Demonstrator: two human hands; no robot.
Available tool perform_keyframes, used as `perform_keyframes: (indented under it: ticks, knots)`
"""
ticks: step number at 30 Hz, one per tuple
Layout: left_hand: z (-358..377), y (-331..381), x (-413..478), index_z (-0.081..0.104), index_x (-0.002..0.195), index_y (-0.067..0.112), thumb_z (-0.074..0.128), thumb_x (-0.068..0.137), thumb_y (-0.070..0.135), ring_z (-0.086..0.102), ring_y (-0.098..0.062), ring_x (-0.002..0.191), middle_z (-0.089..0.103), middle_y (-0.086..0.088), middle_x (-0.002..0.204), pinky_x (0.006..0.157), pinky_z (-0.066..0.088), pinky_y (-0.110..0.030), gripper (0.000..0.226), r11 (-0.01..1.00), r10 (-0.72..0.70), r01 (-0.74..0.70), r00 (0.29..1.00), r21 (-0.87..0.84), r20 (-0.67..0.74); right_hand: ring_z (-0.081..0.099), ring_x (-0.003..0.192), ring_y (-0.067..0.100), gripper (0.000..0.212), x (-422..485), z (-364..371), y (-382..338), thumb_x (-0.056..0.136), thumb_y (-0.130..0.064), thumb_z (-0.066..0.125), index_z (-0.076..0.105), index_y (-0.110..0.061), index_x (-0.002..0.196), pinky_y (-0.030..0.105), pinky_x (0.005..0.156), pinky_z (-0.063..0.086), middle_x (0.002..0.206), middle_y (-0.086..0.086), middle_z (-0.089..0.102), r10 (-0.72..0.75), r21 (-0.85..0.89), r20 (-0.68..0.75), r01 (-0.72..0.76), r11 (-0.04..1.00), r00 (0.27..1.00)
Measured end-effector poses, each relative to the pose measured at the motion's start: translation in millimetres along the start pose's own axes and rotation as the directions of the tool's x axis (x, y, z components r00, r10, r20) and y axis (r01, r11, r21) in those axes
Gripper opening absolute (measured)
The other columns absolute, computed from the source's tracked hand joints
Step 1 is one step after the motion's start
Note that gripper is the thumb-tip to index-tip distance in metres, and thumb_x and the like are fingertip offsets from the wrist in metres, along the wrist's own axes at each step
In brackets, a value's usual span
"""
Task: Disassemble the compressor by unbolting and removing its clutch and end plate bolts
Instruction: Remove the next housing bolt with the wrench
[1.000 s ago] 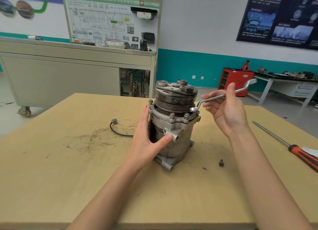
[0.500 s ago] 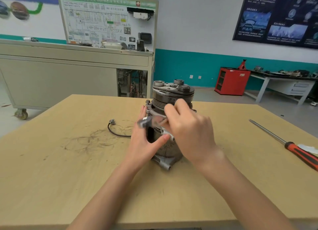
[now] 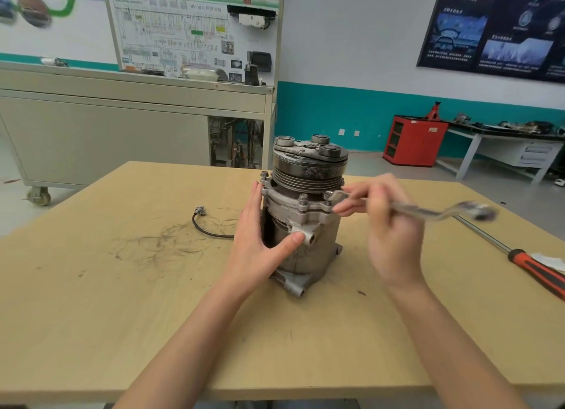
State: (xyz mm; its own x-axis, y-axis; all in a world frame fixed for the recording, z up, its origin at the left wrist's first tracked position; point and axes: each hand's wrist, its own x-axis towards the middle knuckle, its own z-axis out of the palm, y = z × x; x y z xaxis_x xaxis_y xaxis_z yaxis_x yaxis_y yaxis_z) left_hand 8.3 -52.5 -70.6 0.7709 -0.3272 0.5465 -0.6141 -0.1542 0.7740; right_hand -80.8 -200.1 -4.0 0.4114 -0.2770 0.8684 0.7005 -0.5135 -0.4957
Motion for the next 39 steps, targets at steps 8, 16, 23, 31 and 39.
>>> perform_keyframes:
  ticks: [8,16,23,31,39]
  knots:
    - [-0.5,3.9,-0.8,-0.003,0.138,0.058,0.055,0.065,0.080,0.003,0.020,0.136,0.000,0.038,0.150,0.111,0.013,-0.020,0.097,1.000,-0.009,0.009,1.000,0.013,0.018,0.062,0.050,0.011,0.027,49.8,-14.2,54.8,0.103,-0.025,0.033,0.051,-0.013,0.088,0.016,0.047,0.050,0.064,0.005,0.068,0.680,0.617,0.329,-0.695,0.370,0.655]
    - [-0.8,3.3,0.2,0.000,0.141,0.052,0.056,0.066,0.077,0.007,0.010,0.143,0.006,0.025,0.158,0.114,0.014,-0.023,0.098,1.000,-0.020,0.020,1.000,0.000,0.010,0.068,0.053,0.019,0.040,38.3,-20.8,16.6,0.101,-0.036,0.039,0.060,-0.011,0.078,0.021,0.047,0.052,0.067,0.004,0.071,0.315,0.204,-0.148,-0.283,0.937,0.937]
    - [0.0,3.4,0.1,0.001,0.143,0.049,0.055,0.066,0.076,0.008,0.008,0.144,0.007,0.021,0.160,0.117,0.015,-0.026,0.098,1.000,-0.016,0.016,1.000,0.011,-0.001,0.058,0.042,0.020,0.053,17.8,8.2,-16.5,0.097,-0.037,0.044,0.066,0.003,0.070,0.022,0.043,0.041,0.059,0.010,0.064,-0.501,-0.607,0.209,0.513,0.607,0.840]
    - [0.3,4.2,2.5,0.007,0.151,0.031,0.059,0.065,0.074,0.017,-0.006,0.147,0.018,0.004,0.161,0.121,0.019,-0.039,0.110,0.999,-0.032,0.032,0.999,-0.014,0.003,0.044,0.044,0.014,0.045,-2.0,23.5,-6.3,0.098,-0.030,0.048,0.064,-0.005,0.064,0.022,0.042,0.031,0.056,0.004,0.053,-0.640,-0.654,0.356,0.670,0.350,0.681]
    - [-0.9,2.3,-0.8,0.002,0.152,0.042,0.056,0.066,0.077,0.008,0.005,0.144,0.006,0.022,0.160,0.116,0.016,-0.028,0.107,0.999,-0.046,0.046,0.999,0.010,0.019,0.059,0.044,0.015,0.032,23.3,-2.6,30.7,0.100,-0.010,0.031,0.050,-0.009,0.075,0.020,0.045,0.047,0.061,0.004,0.068,0.606,0.558,-0.171,-0.431,0.709,0.776]
